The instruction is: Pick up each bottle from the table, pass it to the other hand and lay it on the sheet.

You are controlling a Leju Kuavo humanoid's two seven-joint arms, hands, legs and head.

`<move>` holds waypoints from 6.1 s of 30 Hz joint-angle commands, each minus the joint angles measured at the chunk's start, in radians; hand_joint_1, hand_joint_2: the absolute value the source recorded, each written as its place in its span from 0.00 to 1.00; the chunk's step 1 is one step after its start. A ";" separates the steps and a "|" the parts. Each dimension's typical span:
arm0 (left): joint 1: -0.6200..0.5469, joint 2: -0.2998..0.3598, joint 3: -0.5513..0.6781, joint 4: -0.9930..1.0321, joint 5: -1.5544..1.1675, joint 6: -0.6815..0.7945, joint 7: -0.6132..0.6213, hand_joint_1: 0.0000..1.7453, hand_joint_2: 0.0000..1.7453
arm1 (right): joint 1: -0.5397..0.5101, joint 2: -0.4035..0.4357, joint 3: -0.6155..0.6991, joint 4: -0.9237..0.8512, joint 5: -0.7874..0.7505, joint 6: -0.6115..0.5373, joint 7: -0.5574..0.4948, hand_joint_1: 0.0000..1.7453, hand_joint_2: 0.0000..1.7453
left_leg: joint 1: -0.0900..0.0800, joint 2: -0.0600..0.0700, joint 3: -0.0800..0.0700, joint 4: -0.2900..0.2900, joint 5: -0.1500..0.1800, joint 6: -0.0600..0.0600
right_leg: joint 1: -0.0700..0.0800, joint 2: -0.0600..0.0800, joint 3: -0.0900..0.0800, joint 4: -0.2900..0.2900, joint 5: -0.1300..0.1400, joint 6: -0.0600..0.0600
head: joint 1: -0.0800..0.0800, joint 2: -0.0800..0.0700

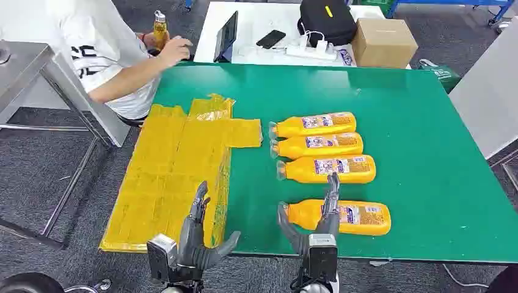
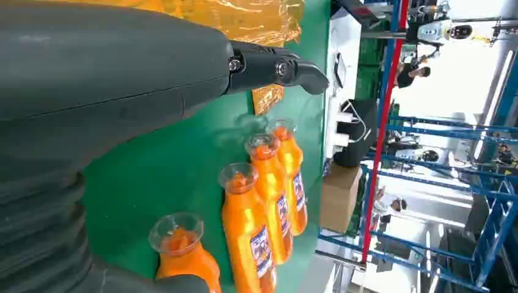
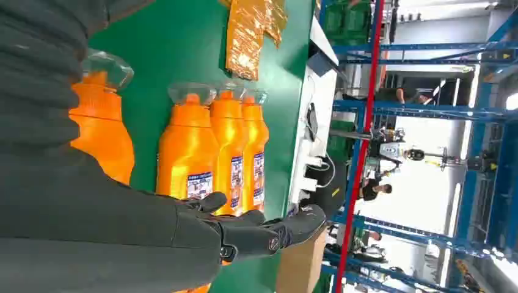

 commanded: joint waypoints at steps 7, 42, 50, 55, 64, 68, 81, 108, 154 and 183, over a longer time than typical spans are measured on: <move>0.003 -0.006 -0.001 0.049 0.001 0.004 -0.001 0.00 1.00 | -0.010 -0.019 0.005 0.054 -0.007 -0.004 0.001 0.00 1.00 | 0.000 0.001 0.003 -0.001 -0.001 0.000 | 0.000 0.000 0.003 -0.001 0.000 -0.001 | 0.000 0.000; 0.056 -0.043 0.201 -0.065 -0.189 0.051 -0.034 0.00 1.00 | 0.220 -0.332 -0.109 -0.405 0.701 0.251 0.620 0.00 1.00 | 0.000 -0.002 0.004 0.000 -0.003 0.000 | 0.000 -0.004 0.005 -0.001 -0.003 -0.001 | 0.000 0.000; 0.039 -0.050 0.212 -0.026 -0.201 0.031 -0.028 0.00 1.00 | 0.238 -0.382 -0.138 -0.397 0.688 0.319 0.725 0.00 1.00 | 0.000 0.000 0.003 0.000 -0.002 0.000 | 0.000 -0.001 0.004 -0.001 -0.001 -0.001 | 0.000 0.000; 0.038 -0.050 0.213 -0.025 -0.201 0.031 -0.028 0.00 1.00 | 0.231 -0.381 -0.139 -0.390 0.687 0.322 0.724 0.00 1.00 | 0.000 0.000 0.003 -0.001 -0.002 0.000 | 0.000 -0.001 0.003 -0.002 -0.001 -0.001 | 0.000 0.000; 0.012 -0.045 0.214 0.018 -0.181 0.001 -0.017 0.00 1.00 | 0.156 -0.387 -0.177 -0.288 0.754 0.320 0.702 0.00 1.00 | 0.000 0.002 0.005 -0.001 -0.002 0.000 | 0.001 0.000 0.005 -0.003 -0.001 -0.001 | 0.000 0.000; -0.008 -0.047 0.210 0.048 -0.172 -0.011 -0.019 0.00 1.00 | 0.092 -0.379 -0.200 -0.211 0.758 0.313 0.667 0.00 1.00 | 0.000 0.003 0.007 -0.002 -0.002 0.000 | 0.001 0.002 0.007 -0.004 0.000 -0.001 | 0.000 0.000; -0.036 -0.041 0.189 0.097 -0.158 -0.033 -0.013 0.00 1.00 | 0.017 -0.374 -0.239 -0.070 0.747 0.420 0.672 0.00 1.00 | 0.000 0.001 0.006 -0.002 -0.002 0.000 | 0.001 -0.001 0.006 -0.003 -0.001 -0.001 | 0.000 0.000; -0.071 -0.041 0.191 0.164 -0.158 -0.074 0.002 0.00 1.00 | 0.017 -0.469 -0.218 -0.045 0.724 0.601 0.802 0.00 1.00 | -0.001 0.000 0.003 -0.001 -0.001 0.001 | 0.000 -0.001 0.004 -0.002 0.000 0.000 | 0.000 0.000; -0.127 -0.061 0.192 0.261 -0.097 -0.140 -0.020 0.00 1.00 | -0.056 -0.560 -0.158 0.080 0.585 0.752 0.859 0.98 1.00 | 0.000 0.000 0.012 -0.002 -0.002 0.000 | 0.001 -0.002 0.012 -0.004 0.000 -0.001 | 0.000 0.000; -0.098 -0.011 0.082 0.127 0.141 -0.297 0.043 0.00 1.00 | -0.098 -0.116 -0.265 -0.069 0.343 0.019 0.072 1.00 1.00 | 0.000 0.002 0.006 0.000 -0.002 0.000 | 0.000 0.001 0.006 -0.001 -0.001 -0.002 | 0.000 0.000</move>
